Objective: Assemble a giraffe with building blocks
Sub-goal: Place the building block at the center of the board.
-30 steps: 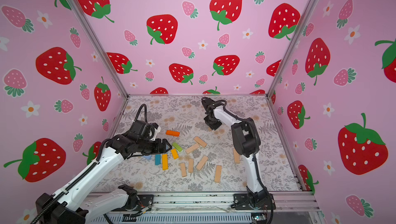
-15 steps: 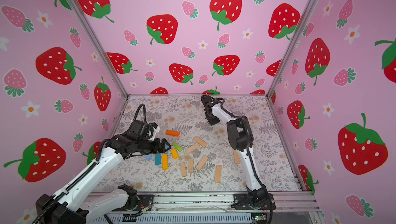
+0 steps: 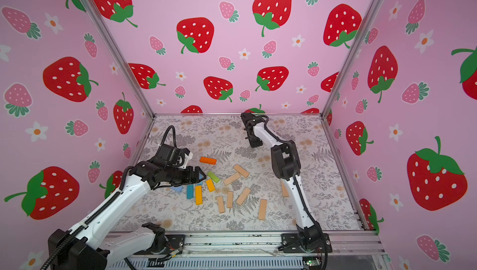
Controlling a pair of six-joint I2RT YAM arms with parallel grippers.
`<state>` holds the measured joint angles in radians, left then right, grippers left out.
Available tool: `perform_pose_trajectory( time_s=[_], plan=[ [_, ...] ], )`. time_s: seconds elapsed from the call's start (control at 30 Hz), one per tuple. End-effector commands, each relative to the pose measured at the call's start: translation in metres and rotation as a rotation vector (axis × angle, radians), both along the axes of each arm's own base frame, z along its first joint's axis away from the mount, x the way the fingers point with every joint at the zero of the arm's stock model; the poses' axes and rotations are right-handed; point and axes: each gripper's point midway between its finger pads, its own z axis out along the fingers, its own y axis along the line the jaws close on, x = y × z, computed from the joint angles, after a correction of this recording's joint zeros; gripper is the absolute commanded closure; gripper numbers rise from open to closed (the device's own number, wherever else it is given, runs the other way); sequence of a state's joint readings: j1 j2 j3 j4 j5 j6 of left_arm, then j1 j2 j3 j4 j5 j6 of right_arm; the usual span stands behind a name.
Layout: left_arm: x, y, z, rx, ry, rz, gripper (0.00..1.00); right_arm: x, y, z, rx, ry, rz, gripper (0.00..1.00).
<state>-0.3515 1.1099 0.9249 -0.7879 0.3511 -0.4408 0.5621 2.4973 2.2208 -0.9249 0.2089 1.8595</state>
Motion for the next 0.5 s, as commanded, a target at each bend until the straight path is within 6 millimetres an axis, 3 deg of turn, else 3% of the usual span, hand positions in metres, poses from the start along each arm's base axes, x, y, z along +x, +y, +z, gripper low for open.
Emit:
perform_pose_trajectory(
  time_s=[0.0,0.27,0.47],
  plan=[
    [0.002,-0.001,0.003,-0.007,-0.006,-0.011,0.11,-0.022,0.002,-0.024,-0.019,0.088,-0.075,0.68],
    [0.002,0.000,0.002,0.002,-0.006,-0.015,0.09,-0.019,-0.002,-0.024,-0.028,0.079,-0.090,0.49],
    [0.004,0.000,0.004,-0.003,-0.007,-0.013,0.08,-0.007,-0.001,0.002,-0.049,0.021,-0.035,0.25]
  ],
)
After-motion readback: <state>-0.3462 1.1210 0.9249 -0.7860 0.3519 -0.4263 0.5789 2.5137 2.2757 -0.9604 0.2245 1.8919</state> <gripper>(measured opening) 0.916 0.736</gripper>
